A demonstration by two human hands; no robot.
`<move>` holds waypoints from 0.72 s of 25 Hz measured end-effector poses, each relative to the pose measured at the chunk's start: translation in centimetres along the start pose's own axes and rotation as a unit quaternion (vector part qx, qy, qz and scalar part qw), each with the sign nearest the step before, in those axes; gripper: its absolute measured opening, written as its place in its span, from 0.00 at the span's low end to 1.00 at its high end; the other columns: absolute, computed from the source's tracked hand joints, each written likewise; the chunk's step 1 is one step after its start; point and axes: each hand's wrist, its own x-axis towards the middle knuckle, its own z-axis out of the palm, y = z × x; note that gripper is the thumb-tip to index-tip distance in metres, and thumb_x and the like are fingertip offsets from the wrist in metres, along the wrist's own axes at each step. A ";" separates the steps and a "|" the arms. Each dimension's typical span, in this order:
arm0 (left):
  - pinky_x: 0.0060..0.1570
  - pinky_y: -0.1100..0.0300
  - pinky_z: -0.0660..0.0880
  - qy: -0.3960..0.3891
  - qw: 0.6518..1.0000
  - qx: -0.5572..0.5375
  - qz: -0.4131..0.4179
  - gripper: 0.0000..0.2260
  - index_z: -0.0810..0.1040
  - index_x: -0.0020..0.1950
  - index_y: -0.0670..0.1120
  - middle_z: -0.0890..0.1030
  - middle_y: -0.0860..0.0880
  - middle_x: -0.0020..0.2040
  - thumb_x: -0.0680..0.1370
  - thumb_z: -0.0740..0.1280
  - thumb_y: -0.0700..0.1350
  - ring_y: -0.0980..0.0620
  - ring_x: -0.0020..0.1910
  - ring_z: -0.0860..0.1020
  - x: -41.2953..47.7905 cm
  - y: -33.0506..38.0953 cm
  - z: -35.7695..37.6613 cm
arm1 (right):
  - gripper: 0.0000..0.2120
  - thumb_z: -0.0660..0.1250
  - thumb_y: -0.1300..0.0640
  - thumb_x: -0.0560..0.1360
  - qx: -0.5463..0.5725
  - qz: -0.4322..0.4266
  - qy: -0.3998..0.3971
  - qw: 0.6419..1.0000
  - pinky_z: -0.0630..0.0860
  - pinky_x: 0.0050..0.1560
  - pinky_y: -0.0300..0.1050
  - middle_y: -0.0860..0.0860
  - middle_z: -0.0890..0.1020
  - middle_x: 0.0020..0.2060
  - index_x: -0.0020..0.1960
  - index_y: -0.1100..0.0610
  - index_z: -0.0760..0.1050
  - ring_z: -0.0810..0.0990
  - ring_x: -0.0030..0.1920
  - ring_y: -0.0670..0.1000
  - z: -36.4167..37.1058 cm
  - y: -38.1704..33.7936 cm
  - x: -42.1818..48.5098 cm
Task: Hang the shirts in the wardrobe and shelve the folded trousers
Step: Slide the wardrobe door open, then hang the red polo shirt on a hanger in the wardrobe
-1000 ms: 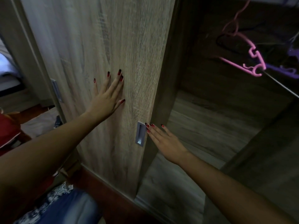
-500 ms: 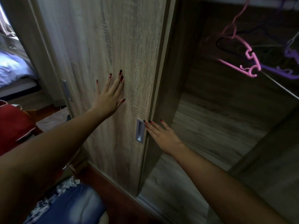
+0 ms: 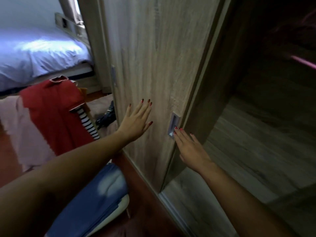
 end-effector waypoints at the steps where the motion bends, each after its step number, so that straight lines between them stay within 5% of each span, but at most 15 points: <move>1: 0.75 0.39 0.47 -0.016 1.000 0.001 -0.010 0.29 0.46 0.79 0.46 0.45 0.48 0.80 0.81 0.48 0.58 0.48 0.78 0.43 -1.5 -0.6 0.4 | 0.34 0.60 0.60 0.76 0.009 -0.008 0.002 1.000 0.52 0.75 0.55 0.55 0.49 0.78 0.78 0.60 0.48 0.50 0.78 0.54 0.4 -0.7 0.4; 10: 0.73 0.41 0.54 -0.037 0.981 -0.030 -0.186 0.27 0.52 0.78 0.45 0.52 0.48 0.80 0.82 0.54 0.53 0.47 0.79 0.49 -11.4 -15.8 1.6 | 0.31 0.59 0.59 0.75 0.119 -0.099 0.039 0.987 0.60 0.74 0.52 0.57 0.59 0.76 0.75 0.62 0.56 0.61 0.75 0.55 1.2 -11.8 10.6; 15: 0.74 0.44 0.57 0.037 0.948 -0.099 -0.301 0.26 0.61 0.75 0.40 0.60 0.41 0.77 0.80 0.60 0.49 0.42 0.77 0.56 -12.9 -28.0 2.2 | 0.27 0.60 0.63 0.73 0.204 -0.136 0.025 0.969 0.68 0.69 0.57 0.63 0.70 0.69 0.71 0.67 0.64 0.70 0.69 0.61 0.5 -19.9 20.1; 18: 0.74 0.44 0.57 0.068 0.928 -0.120 -0.346 0.24 0.64 0.73 0.38 0.62 0.37 0.75 0.80 0.59 0.49 0.40 0.75 0.59 -12.7 -35.9 1.6 | 0.21 0.61 0.65 0.75 0.249 -0.157 0.036 0.955 0.69 0.65 0.49 0.61 0.73 0.65 0.68 0.65 0.67 0.73 0.64 0.59 -1.9 -24.8 26.4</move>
